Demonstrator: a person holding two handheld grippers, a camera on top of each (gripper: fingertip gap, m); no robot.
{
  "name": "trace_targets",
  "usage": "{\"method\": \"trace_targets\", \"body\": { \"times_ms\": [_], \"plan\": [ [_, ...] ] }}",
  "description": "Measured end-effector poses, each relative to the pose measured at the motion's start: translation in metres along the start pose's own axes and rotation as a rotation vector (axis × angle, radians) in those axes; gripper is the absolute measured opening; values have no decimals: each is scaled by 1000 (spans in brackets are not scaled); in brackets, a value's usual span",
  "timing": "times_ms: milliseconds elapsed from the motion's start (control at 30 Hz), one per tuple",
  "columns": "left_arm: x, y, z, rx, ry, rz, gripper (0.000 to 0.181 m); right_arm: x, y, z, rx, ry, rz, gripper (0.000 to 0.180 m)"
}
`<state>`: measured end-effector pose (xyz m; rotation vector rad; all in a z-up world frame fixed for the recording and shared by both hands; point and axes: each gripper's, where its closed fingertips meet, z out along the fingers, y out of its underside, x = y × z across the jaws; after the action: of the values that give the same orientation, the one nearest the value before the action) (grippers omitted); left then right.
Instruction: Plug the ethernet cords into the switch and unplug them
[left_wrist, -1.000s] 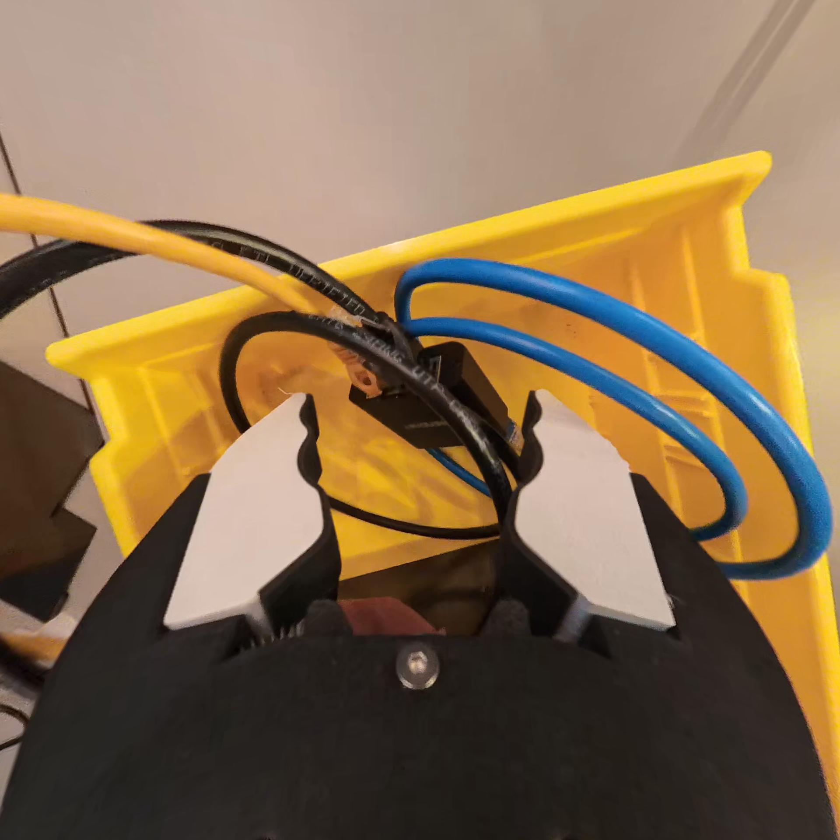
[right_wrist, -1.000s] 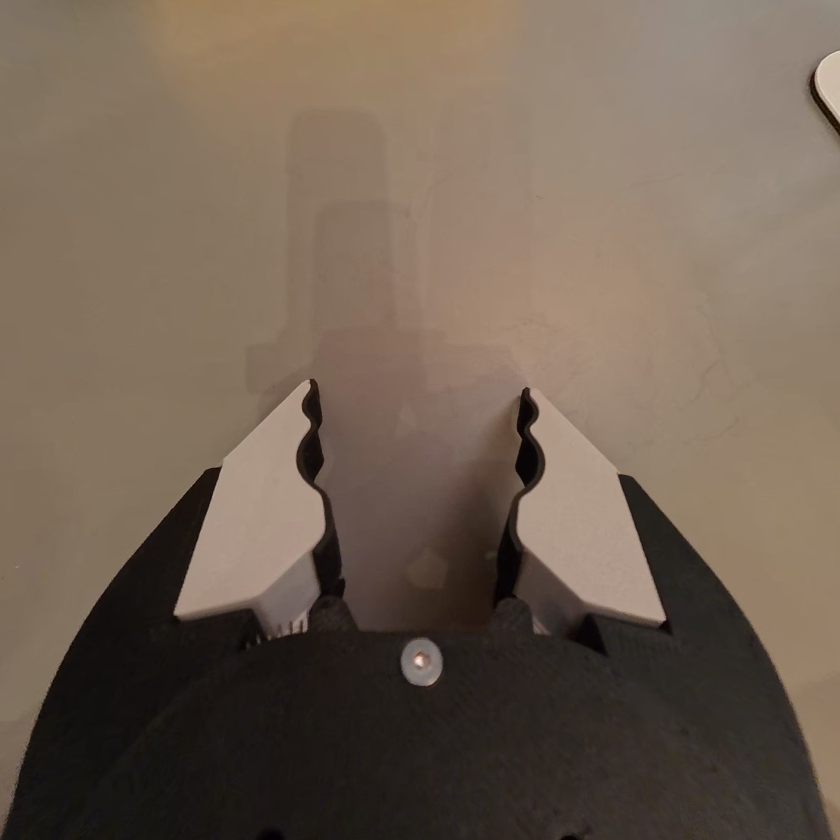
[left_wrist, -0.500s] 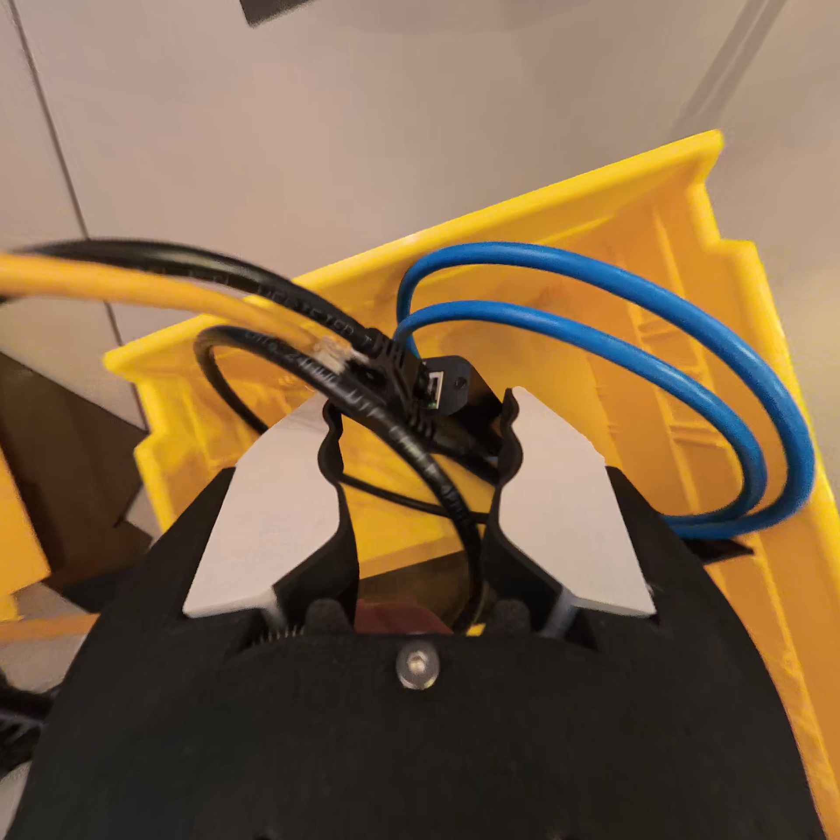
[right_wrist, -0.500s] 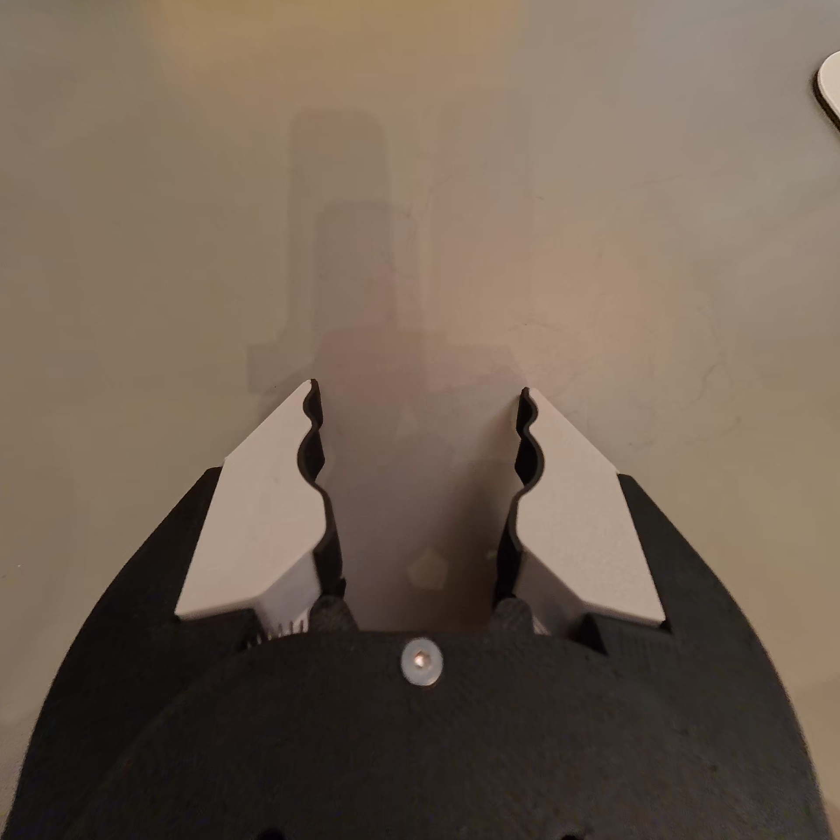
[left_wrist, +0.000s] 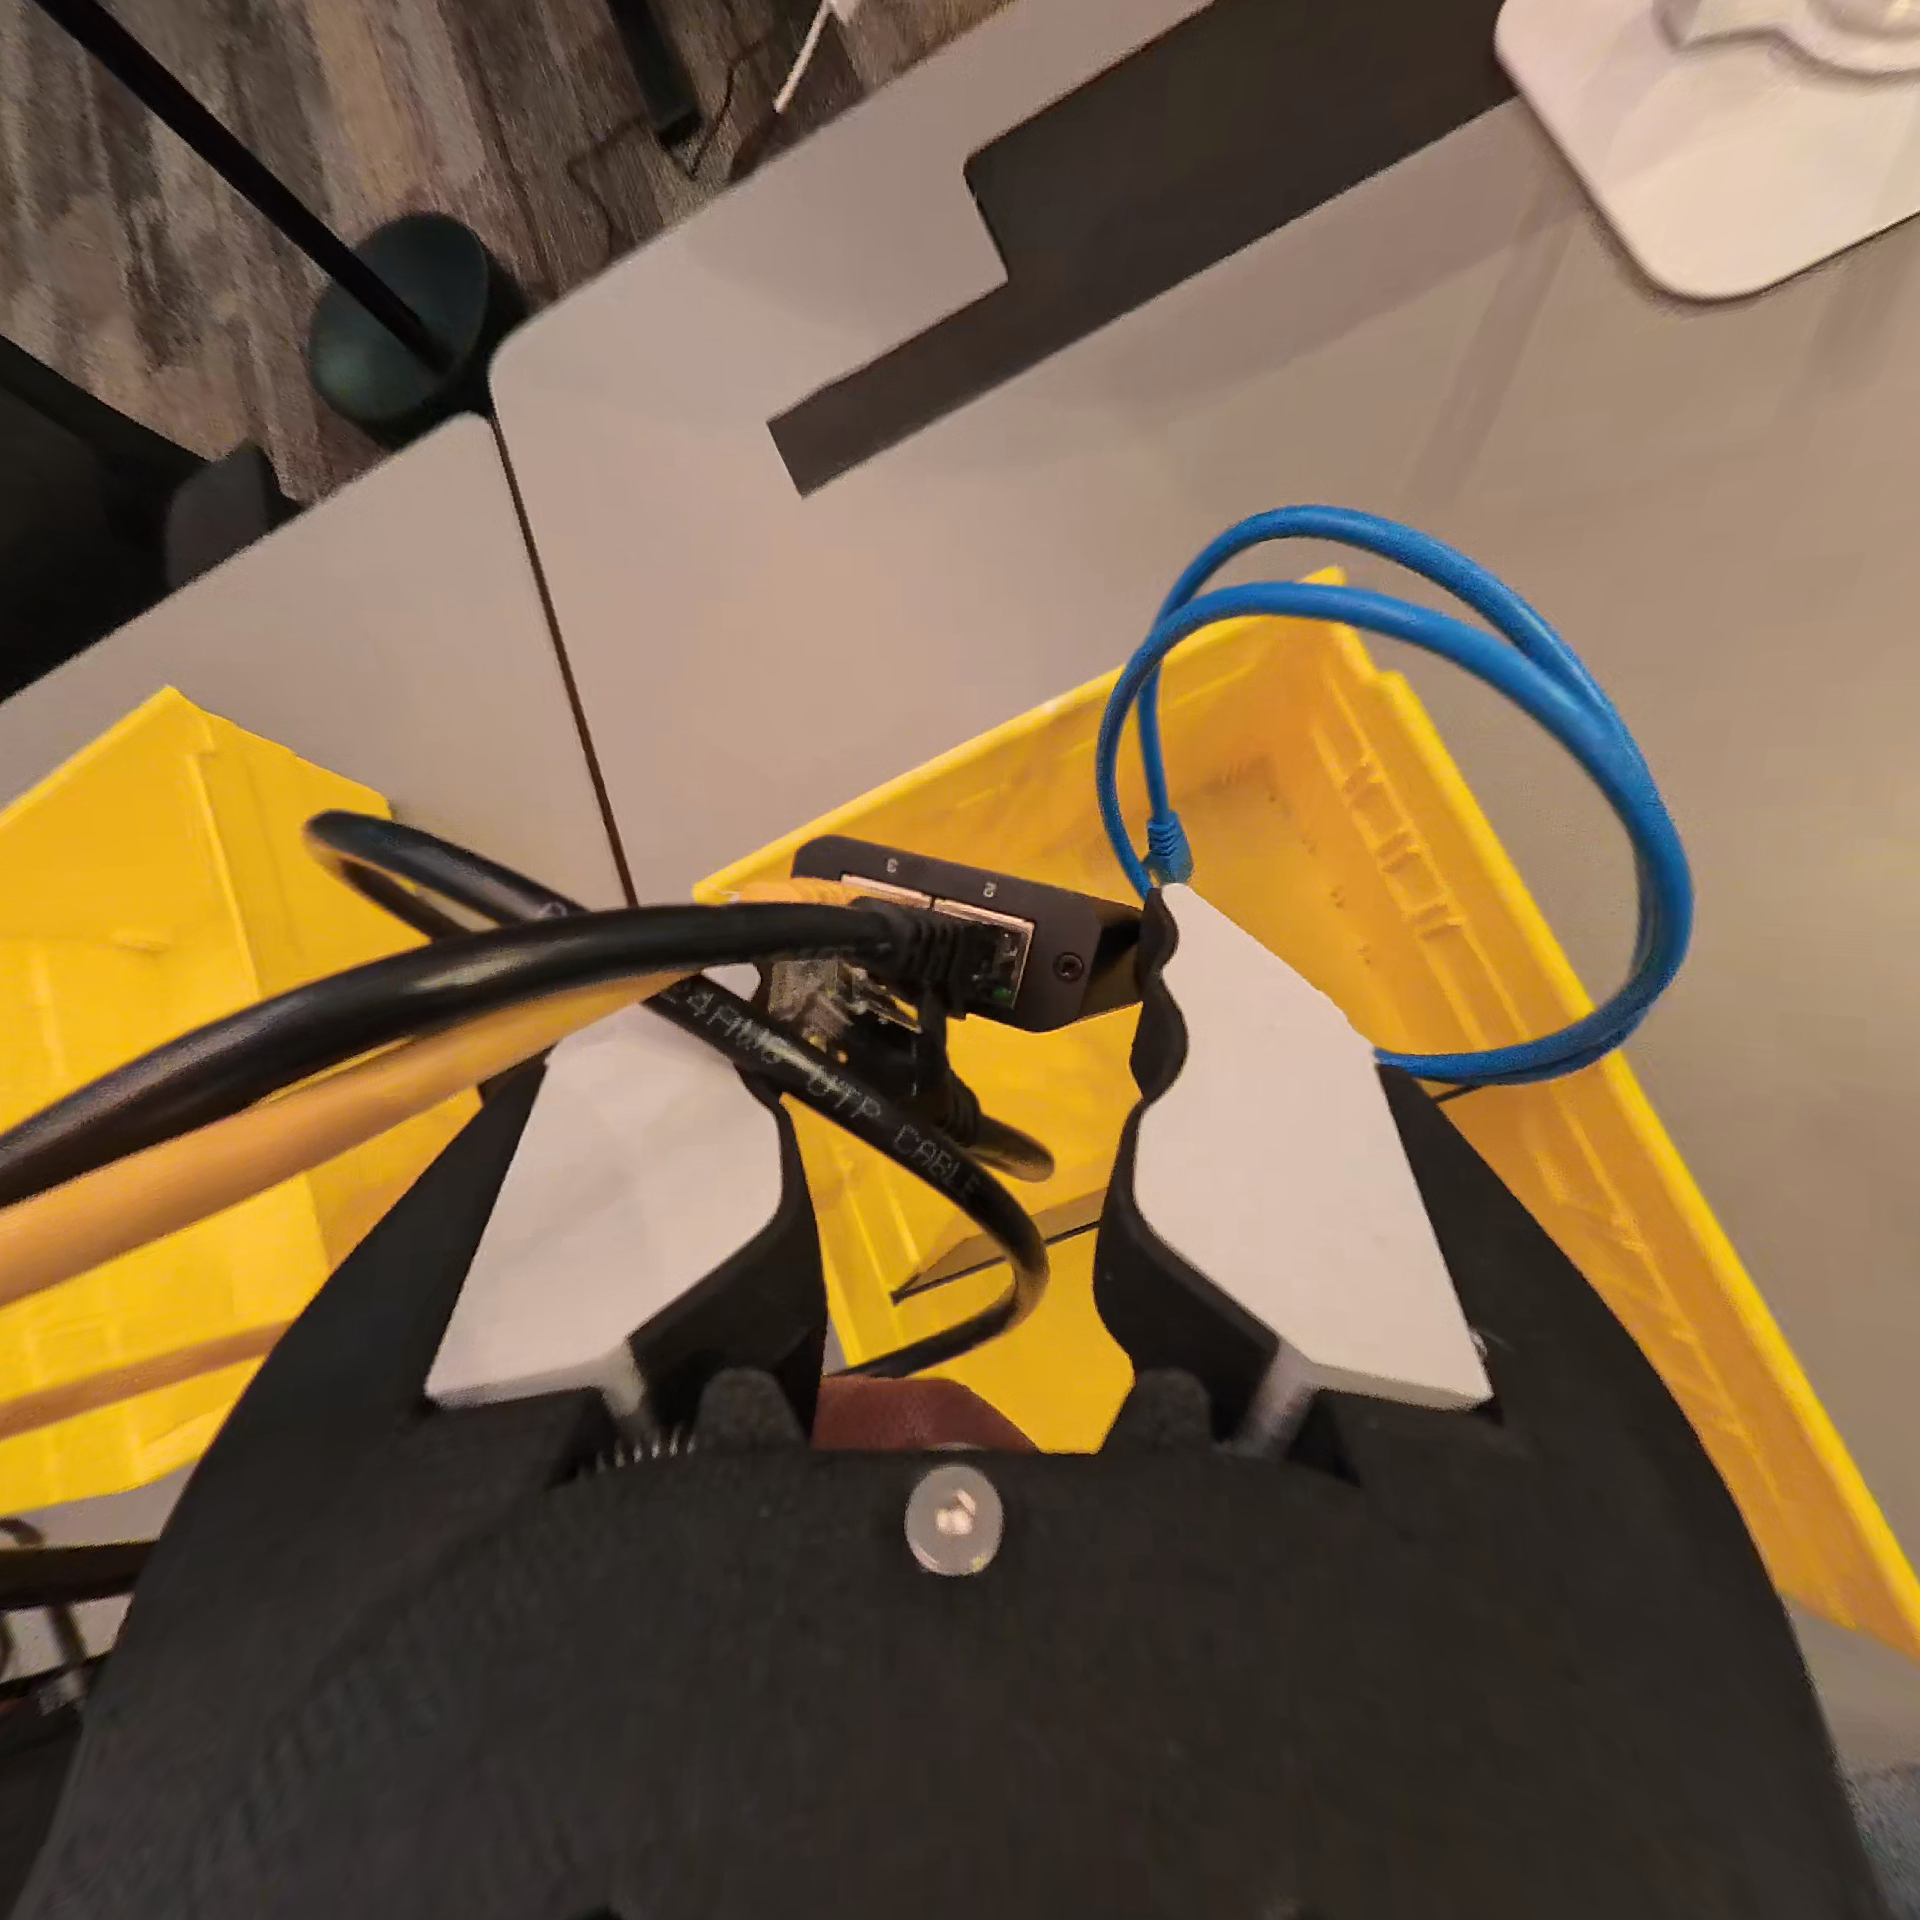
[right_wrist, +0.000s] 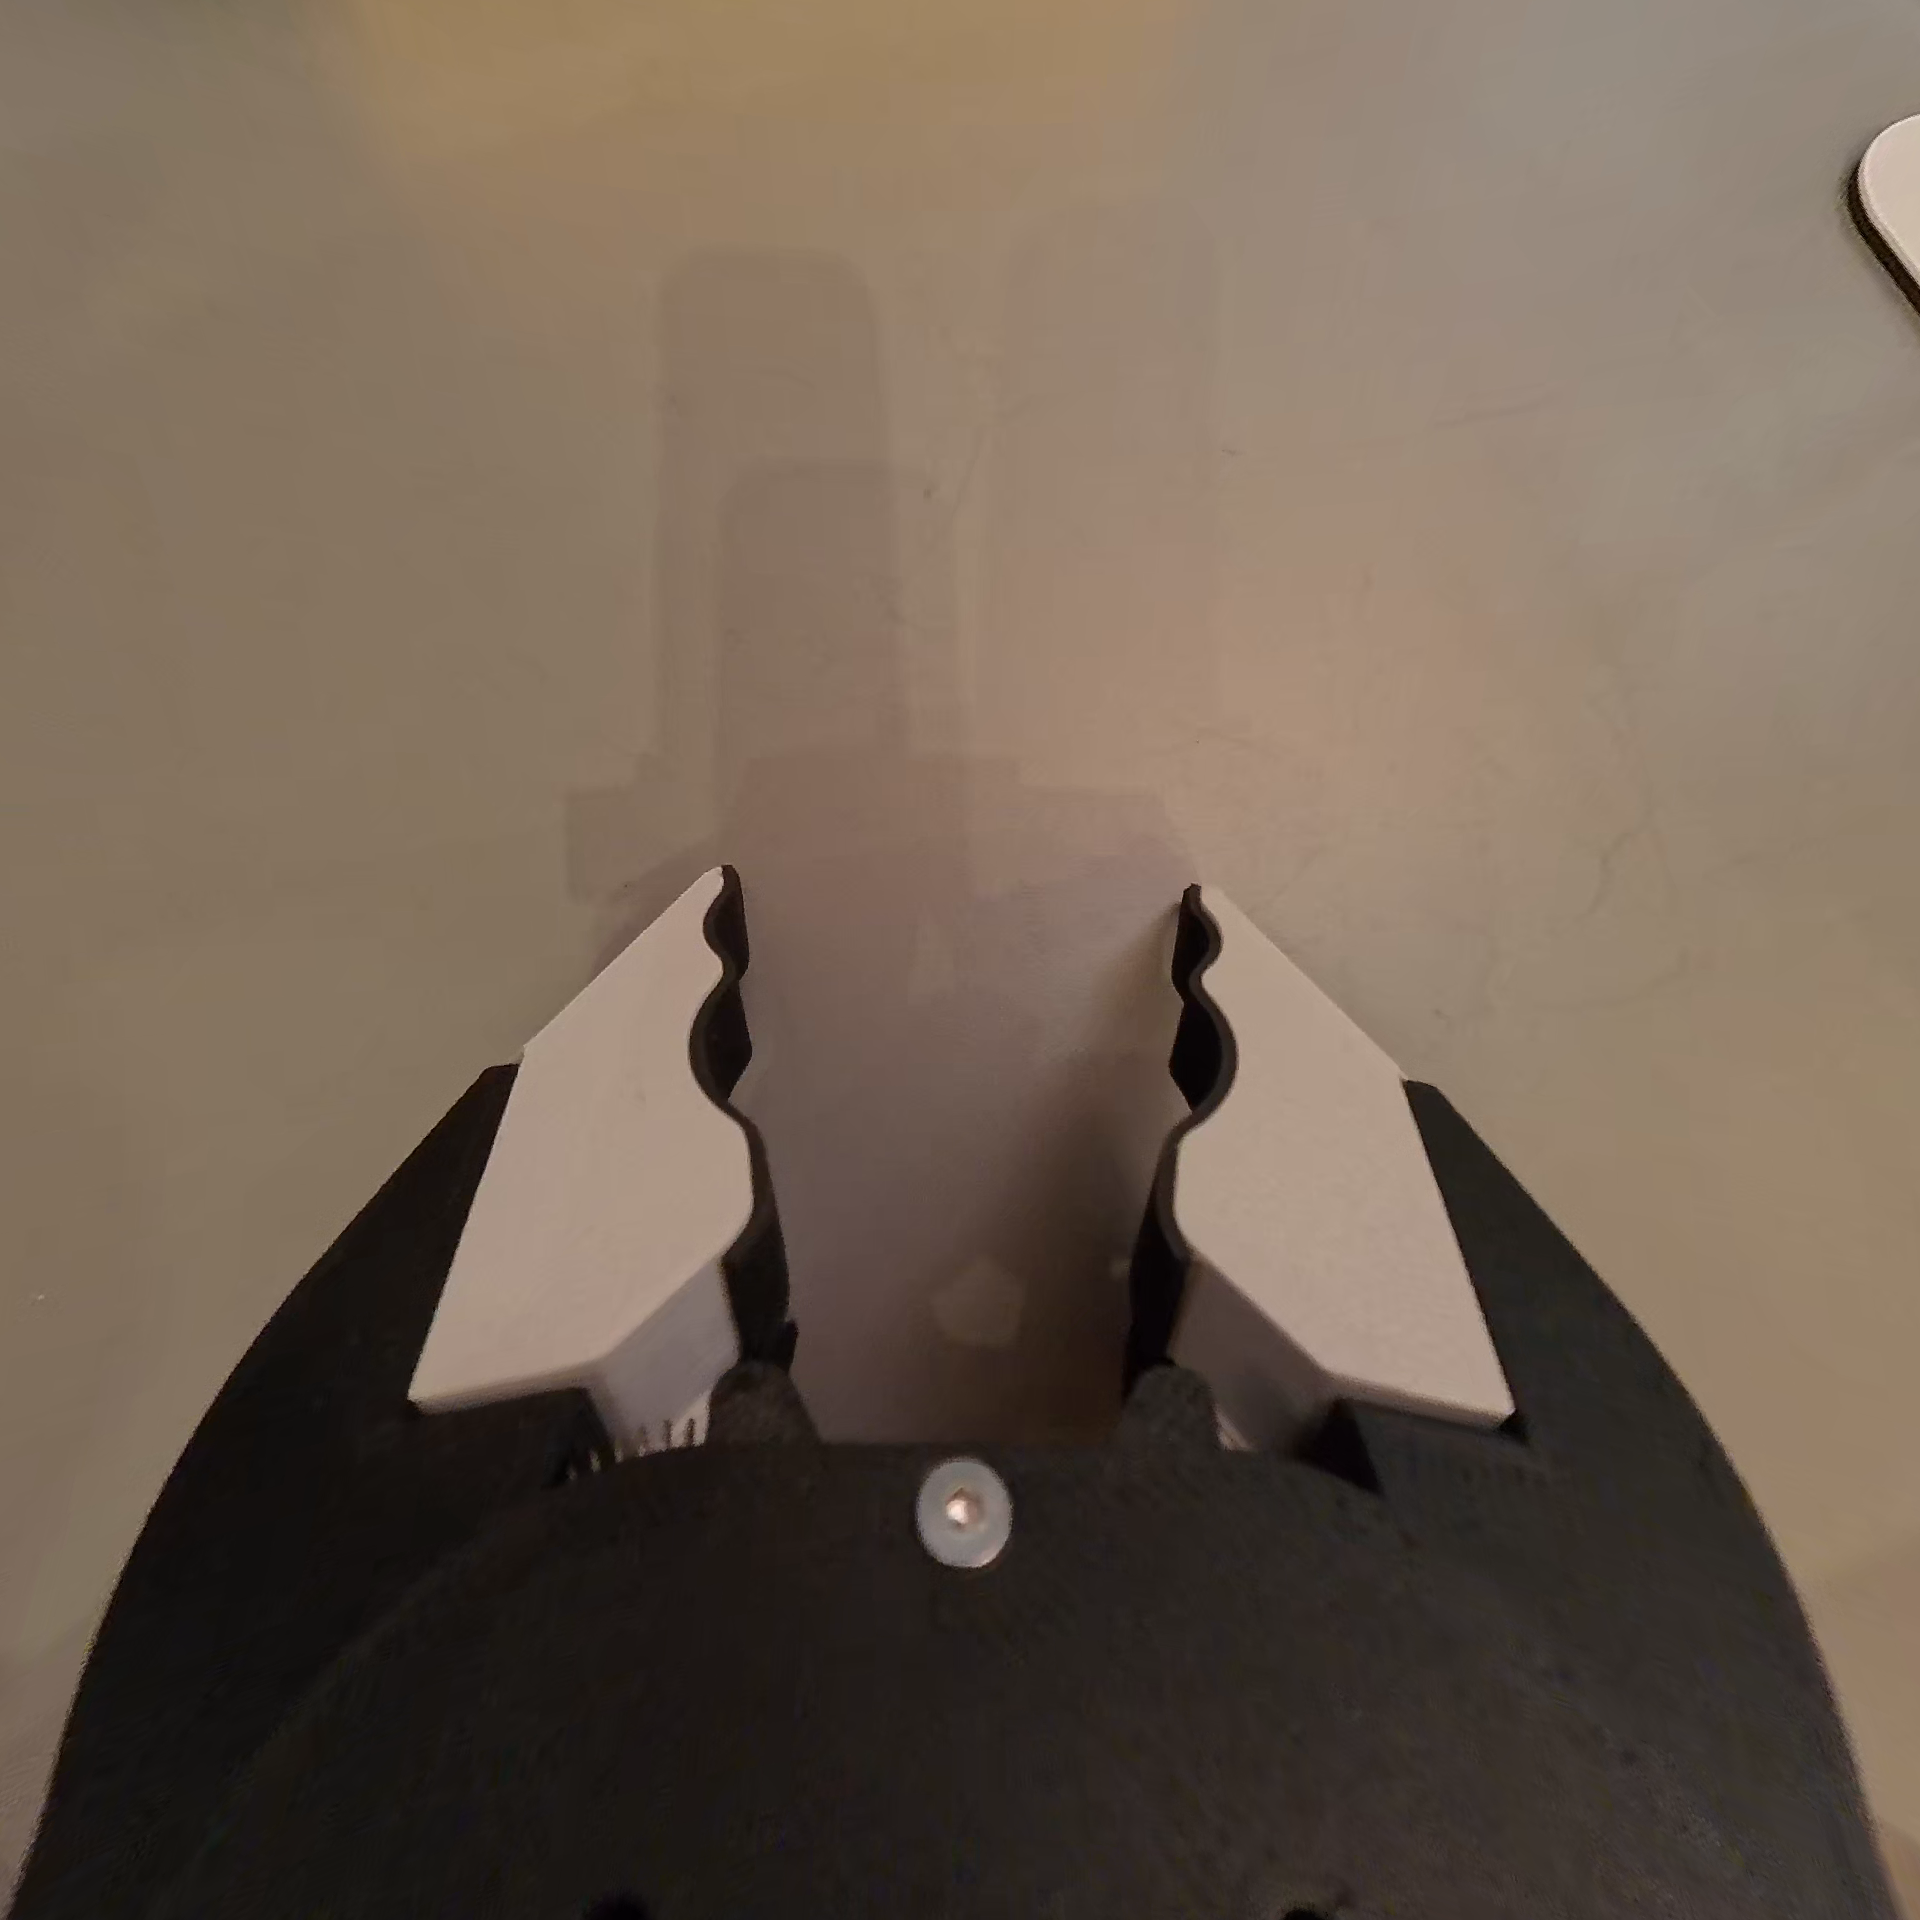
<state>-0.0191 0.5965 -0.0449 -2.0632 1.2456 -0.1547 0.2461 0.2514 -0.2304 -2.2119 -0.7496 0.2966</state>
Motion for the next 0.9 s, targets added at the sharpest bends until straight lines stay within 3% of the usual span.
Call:
{"method": "trace_targets", "body": {
  "times_ms": [300, 567, 733, 900],
  "plan": [
    [11, -61, -62, 91, -65, 140, 64, 0, 0, 0, 1, 0, -2, 80],
    [58, -120, -98, 138, -102, 344, 64, 0, -1, 0, 4, 7, -10, 80],
    [104, -148, -101, 142, -49, 461, 64, 1, -1, 0, 6, 15, -15, 80],
    [165, -152, -80, 75, 31, 608, 64, 1, -2, -2, 15, 37, -36, 80]
  ]
}}
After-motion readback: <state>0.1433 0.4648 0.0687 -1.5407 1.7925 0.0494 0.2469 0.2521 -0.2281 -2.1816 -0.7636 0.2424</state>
